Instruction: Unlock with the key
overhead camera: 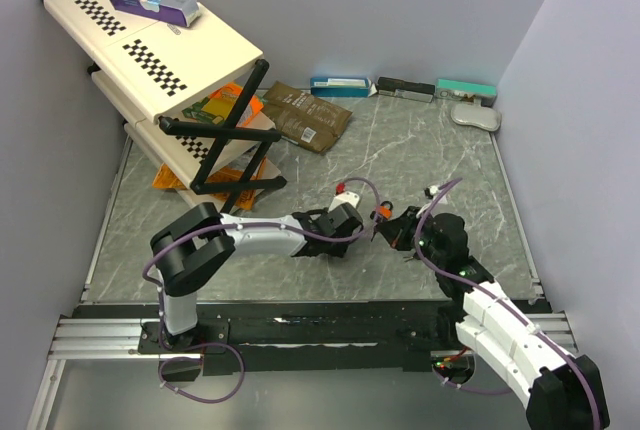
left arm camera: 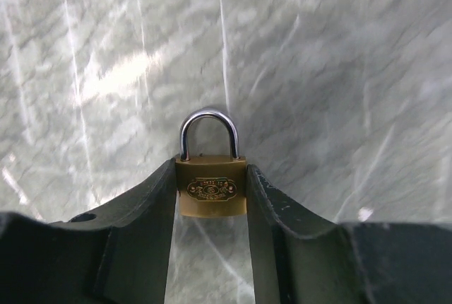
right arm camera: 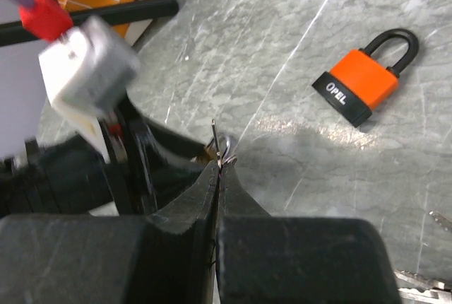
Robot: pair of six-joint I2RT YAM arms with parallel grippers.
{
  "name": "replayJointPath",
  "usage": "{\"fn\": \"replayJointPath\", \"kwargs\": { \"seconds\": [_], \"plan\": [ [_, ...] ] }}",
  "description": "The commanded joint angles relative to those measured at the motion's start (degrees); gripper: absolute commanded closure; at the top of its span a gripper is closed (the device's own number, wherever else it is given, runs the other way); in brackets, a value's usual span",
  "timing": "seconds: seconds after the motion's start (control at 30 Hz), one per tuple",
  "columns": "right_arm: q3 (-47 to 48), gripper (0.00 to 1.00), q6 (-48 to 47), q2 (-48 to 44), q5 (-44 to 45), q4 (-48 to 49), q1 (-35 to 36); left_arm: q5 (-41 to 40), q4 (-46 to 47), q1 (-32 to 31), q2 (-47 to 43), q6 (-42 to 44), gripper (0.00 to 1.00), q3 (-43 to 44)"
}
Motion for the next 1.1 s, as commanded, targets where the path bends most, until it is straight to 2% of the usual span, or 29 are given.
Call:
{"fn": "replayJointPath", "kwargs": {
  "seconds": [0.0,0.1,0.23,0.37,0.53,0.8,1.07],
  "plan": [
    [-0.2,1.00,-0.5,2.2,2.0,1.1,4.5,9.9,6.4,4.0,-1.0,-4.0,0.99,-4.3],
    [0.4,1.00,0.2,5.8,6.9,2.7,11.0,13.1,11.2,6.3,-3.5,-6.7,0.99,-6.0],
    [-0.2,1.00,3.5,12.3,8.0,8.4,15.4,15.8,17.2,9.7,-6.5,-9.9,0.99,-9.5],
    [-1.9,1.00,6.9,17.1,6.9,13.8,17.1,17.7,23.4,13.0,-10.4,-13.2,0.99,-15.7],
    [-0.7,1.00,8.9,26.2,4.3,19.0,18.3,19.1,29.3,13.7,-12.2,-16.2,0.99,-19.4],
    [3.2,1.00,11.6,39.3,0.1,27.4,20.4,20.7,34.0,14.1,-13.3,-19.3,0.99,-22.6],
    [5.5,1.00,13.8,45.3,-3.6,31.2,21.0,20.6,35.4,14.2,-14.1,-19.9,0.99,-23.6]
  ]
}}
